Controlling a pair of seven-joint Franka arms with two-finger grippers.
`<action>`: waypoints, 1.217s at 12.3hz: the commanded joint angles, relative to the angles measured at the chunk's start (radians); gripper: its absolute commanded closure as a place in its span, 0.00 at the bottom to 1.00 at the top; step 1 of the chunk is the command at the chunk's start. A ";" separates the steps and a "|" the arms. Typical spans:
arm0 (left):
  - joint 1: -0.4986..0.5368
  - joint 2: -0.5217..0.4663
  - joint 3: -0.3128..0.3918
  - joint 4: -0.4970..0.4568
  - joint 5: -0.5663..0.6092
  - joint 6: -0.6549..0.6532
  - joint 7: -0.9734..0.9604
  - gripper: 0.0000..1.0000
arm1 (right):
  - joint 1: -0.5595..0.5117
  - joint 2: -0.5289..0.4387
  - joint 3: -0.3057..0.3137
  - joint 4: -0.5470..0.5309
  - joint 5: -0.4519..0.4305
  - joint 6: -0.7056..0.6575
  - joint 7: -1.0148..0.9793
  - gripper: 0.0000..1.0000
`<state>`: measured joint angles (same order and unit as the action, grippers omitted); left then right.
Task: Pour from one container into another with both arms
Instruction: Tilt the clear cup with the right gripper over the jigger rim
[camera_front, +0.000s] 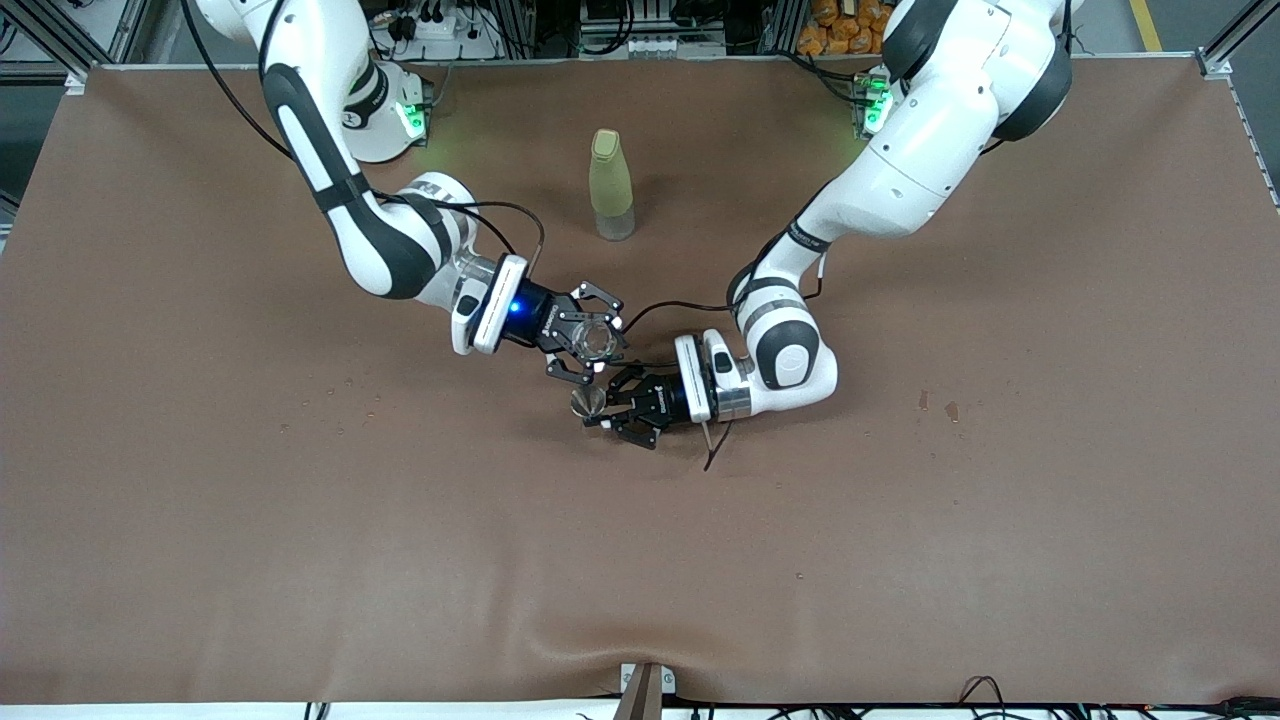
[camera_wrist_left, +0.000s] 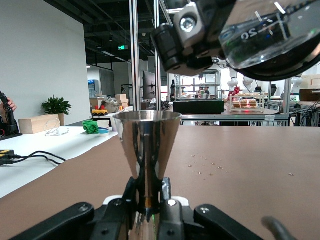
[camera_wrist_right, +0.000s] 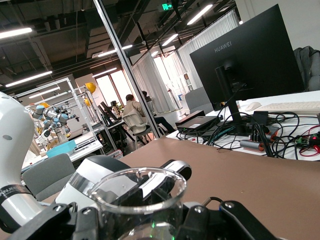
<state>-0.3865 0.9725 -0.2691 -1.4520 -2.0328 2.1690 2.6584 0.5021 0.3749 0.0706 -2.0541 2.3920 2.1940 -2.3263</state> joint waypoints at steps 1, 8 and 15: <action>0.018 -0.012 -0.001 -0.014 -0.020 -0.052 0.031 1.00 | -0.004 -0.005 0.002 0.012 0.023 0.013 0.011 1.00; 0.008 -0.008 0.001 -0.018 -0.020 -0.058 0.037 1.00 | 0.007 -0.010 0.003 0.012 0.023 0.050 0.212 1.00; -0.009 -0.014 0.008 -0.018 -0.009 0.014 0.032 1.00 | 0.009 -0.017 0.023 0.005 0.023 0.052 0.392 1.00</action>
<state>-0.3815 0.9726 -0.2671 -1.4644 -2.0328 2.1476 2.6743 0.5022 0.3743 0.0935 -2.0499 2.3932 2.2275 -1.9888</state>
